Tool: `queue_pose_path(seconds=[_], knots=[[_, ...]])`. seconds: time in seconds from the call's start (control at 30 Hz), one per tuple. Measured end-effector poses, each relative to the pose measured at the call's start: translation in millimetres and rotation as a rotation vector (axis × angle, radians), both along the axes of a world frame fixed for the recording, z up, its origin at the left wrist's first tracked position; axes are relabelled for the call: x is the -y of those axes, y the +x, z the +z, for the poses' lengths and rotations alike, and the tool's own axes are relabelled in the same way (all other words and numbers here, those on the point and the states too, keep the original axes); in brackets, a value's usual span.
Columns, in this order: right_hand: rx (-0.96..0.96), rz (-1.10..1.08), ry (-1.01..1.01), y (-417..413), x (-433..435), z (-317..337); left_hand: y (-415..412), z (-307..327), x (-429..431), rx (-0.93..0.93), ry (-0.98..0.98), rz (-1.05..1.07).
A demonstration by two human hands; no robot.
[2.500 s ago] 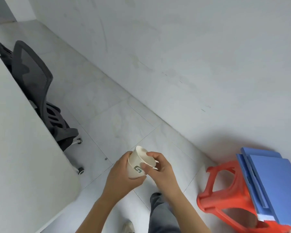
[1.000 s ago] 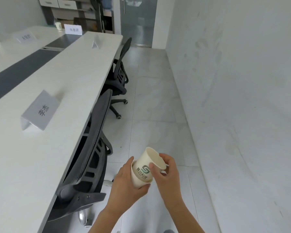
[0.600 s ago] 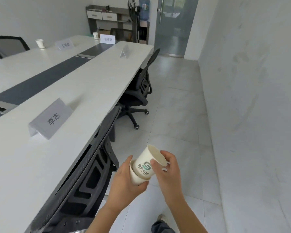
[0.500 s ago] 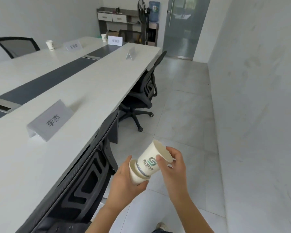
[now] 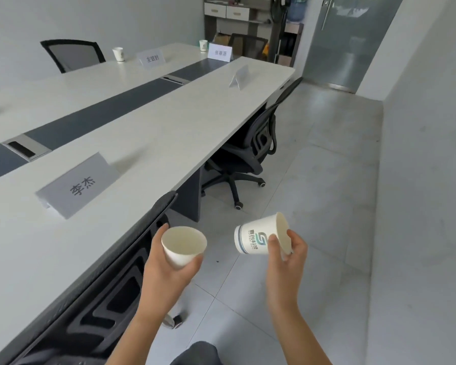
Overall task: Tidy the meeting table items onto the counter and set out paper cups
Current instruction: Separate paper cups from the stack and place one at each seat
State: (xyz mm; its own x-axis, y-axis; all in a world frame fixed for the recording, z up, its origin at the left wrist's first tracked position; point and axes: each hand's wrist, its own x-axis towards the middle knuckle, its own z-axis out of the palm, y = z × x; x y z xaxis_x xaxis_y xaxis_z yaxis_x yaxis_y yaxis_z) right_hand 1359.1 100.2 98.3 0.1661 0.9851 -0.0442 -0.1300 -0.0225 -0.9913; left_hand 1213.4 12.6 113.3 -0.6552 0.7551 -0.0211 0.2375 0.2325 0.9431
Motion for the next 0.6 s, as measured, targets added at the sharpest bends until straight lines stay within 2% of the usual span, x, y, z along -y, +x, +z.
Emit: queue_pose_path(seconds=[0.23, 0.43, 0.6], knots=[[0.064, 0.14, 0.073, -68.7, -53.8, -5.6, -79.5, 49.4, -22.0, 0.005, 0.249, 0.345], [0.154, 0.166, 0.173, -133.5, -89.1, -10.0, -150.0, 34.7, -17.2, 0.061, 0.198, 0.597], [0.247, 0.249, 0.205, -176.3, -116.8, -16.1, -177.2, 13.0, -11.9, 0.139, 0.167, 0.674]])
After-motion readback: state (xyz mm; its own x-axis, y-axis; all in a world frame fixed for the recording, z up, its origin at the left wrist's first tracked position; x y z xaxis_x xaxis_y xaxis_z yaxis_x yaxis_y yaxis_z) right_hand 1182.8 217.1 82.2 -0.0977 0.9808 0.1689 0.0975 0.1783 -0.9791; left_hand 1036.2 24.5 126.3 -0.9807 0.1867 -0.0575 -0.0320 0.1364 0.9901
